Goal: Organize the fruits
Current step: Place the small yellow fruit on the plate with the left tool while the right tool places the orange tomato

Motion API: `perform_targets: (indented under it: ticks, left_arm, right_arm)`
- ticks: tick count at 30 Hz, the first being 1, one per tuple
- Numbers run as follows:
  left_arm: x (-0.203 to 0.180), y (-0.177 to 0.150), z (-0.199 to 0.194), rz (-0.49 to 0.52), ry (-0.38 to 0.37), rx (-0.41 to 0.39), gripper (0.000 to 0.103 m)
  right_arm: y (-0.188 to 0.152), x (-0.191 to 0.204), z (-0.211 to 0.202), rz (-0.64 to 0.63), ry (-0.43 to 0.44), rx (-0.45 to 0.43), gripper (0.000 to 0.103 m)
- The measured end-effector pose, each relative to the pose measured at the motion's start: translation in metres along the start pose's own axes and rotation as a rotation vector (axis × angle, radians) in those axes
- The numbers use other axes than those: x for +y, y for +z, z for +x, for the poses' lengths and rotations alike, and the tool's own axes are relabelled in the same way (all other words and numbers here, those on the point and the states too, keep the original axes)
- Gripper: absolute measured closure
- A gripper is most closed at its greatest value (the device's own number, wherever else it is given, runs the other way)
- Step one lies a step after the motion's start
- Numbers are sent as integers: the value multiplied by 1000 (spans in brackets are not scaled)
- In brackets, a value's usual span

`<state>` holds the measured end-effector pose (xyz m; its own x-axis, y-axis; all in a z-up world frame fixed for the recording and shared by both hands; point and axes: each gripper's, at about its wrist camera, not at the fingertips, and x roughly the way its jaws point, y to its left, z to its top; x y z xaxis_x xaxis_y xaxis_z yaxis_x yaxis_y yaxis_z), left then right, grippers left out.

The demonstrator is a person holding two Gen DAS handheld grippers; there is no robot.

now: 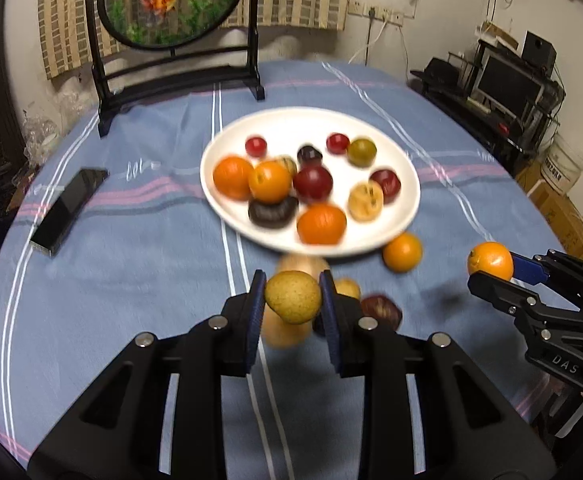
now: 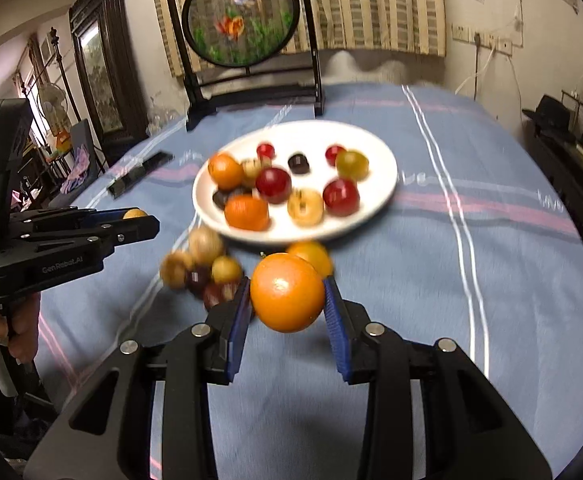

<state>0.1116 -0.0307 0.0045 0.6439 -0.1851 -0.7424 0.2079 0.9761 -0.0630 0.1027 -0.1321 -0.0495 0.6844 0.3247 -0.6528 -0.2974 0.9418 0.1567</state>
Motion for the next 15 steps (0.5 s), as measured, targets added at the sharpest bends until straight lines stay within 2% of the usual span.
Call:
perform_targets:
  ticks: [3,8,15]
  left_arm:
    - [4,19,7,4,4,-17,76]
    - [10,49,34,-14,7,2,76]
    - [10,85,70,-24,20,3,75]
  right_arm:
    - [20,2,8,0,2,-19,66]
    - [49,3,35,-5,-7,-25,66]
    - [79,-3,80,1,-21,2,66]
